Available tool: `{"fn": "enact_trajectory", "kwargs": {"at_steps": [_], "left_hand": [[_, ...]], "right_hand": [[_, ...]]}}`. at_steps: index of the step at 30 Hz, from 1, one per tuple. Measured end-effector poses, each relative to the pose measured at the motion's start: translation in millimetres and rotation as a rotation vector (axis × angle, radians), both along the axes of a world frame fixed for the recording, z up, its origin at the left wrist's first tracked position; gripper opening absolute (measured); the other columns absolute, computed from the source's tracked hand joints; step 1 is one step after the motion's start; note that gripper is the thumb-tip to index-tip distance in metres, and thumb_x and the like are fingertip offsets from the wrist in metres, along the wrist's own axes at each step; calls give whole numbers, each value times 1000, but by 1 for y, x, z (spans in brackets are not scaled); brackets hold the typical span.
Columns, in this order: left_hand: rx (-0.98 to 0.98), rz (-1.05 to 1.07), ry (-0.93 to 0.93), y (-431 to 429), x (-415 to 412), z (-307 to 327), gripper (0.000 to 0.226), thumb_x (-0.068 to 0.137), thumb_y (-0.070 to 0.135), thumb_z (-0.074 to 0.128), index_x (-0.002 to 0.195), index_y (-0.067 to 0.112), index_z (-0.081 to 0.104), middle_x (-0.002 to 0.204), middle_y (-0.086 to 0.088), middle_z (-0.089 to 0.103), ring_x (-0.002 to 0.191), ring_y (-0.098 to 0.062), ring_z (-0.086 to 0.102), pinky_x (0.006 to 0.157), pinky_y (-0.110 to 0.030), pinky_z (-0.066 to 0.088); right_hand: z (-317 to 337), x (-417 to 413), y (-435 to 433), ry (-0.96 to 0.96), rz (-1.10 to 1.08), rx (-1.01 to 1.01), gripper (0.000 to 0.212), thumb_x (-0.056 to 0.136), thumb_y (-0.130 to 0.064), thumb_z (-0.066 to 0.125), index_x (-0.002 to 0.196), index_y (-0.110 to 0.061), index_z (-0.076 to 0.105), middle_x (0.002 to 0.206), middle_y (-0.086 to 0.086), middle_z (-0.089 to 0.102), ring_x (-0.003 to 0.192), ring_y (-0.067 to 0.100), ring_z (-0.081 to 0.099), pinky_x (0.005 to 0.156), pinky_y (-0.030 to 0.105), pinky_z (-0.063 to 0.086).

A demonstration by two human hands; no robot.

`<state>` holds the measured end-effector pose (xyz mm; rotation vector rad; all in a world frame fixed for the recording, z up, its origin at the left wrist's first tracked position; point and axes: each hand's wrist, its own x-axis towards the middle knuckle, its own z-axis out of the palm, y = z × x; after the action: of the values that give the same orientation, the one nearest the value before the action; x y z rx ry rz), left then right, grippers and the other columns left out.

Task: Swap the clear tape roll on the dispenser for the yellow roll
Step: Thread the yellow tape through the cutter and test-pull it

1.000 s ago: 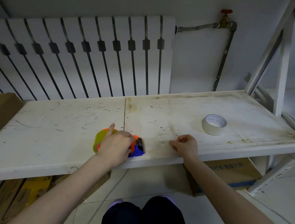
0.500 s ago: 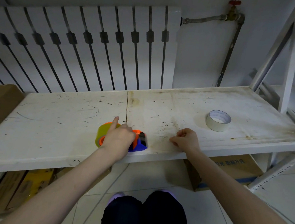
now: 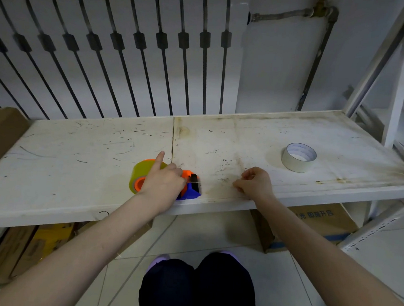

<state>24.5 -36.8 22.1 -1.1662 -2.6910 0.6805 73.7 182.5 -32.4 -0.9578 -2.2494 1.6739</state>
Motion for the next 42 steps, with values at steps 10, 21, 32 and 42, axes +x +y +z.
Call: {"fn": "enact_trajectory", "kwargs": {"at_steps": [10,21,32,42], "left_hand": [[-184,-12,70,3,5,-3,58,86,17,57,141,9,38,141,-12,40,131,-28,37,115,-57,2],[-591,26,226,28,13,-5,54,92,35,49,141,15,39,151,-18,27,140,-33,25,114,-57,-7],[-781,36,409,33,21,-26,58,91,31,50,141,8,34,143,-25,32,134,-43,30,115,-55,2],[-664,86,299,37,19,-18,64,91,33,54,145,11,28,151,-23,19,141,-38,20,114,-56,1]], "right_hand": [[-3,-9,-2,150,-80,89,22,78,-7,68,87,-11,49,73,1,55,62,18,59,62,26,47],[-1,-48,-8,70,12,259,17,80,-1,58,93,-8,49,85,5,52,81,21,51,72,30,43],[-3,-55,-7,13,23,280,17,82,0,53,91,-10,44,93,6,51,86,21,49,71,29,38],[4,-52,-13,-48,-81,177,30,83,4,48,113,1,49,97,7,48,88,21,46,73,28,40]]}}
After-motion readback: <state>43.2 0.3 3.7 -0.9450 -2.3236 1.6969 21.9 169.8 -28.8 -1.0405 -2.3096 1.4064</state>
